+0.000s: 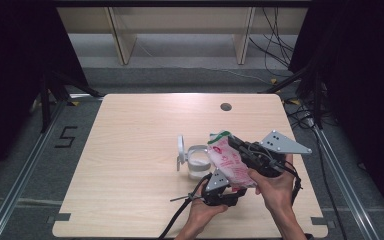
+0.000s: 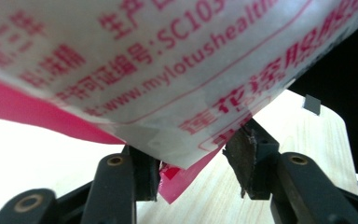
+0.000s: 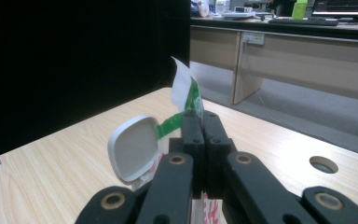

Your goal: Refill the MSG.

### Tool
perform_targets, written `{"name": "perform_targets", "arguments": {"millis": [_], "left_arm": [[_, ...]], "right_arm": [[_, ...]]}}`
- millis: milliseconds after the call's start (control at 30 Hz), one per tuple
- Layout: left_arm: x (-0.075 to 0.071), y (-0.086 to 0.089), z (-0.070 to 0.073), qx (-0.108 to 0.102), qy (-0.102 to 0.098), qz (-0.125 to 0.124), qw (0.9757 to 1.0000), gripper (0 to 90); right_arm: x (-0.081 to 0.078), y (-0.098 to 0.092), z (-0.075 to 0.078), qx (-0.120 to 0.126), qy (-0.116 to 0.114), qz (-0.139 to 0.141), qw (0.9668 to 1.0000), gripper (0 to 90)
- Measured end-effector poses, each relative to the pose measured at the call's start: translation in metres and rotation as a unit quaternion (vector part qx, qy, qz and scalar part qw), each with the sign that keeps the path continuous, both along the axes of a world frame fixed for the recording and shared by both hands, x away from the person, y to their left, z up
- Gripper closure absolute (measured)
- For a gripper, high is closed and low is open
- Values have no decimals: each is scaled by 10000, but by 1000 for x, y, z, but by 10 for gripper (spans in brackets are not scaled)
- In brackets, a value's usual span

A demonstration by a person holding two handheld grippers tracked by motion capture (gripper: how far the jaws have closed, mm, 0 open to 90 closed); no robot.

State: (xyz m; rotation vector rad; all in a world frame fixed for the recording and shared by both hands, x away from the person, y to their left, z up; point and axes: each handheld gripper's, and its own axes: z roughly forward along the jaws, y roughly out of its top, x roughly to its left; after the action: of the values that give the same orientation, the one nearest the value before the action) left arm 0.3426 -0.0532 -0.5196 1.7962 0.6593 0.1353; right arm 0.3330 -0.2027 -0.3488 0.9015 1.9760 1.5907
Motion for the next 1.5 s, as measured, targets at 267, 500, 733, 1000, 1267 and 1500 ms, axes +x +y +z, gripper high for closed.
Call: {"name": "perform_targets", "arguments": {"millis": [267, 500, 733, 1000, 1267, 1500], "left_arm": [[1, 3, 0, 34, 265, 90, 9996, 485], [1, 8, 0, 192, 426, 218, 9987, 393], [-1, 15, 1, 239, 591, 314, 9975, 294], [-4, 26, 5, 97, 551, 333, 9979, 284], [-18, 42, 12, -20, 427, 232, 9988, 296], [-30, 55, 16, 35, 228, 151, 9996, 294]], "right_arm": [[-2, -6, -5, 59, 25, -83, 9999, 900], [-4, -14, -13, 141, 16, -100, 9998, 900], [-7, -21, -21, 206, 70, -155, 9996, 900], [-12, -31, -28, 216, 178, -288, 9992, 900], [-11, -47, -32, 237, 59, -416, 9988, 900], [-10, -52, -33, 293, 185, -530, 9980, 900]]}}
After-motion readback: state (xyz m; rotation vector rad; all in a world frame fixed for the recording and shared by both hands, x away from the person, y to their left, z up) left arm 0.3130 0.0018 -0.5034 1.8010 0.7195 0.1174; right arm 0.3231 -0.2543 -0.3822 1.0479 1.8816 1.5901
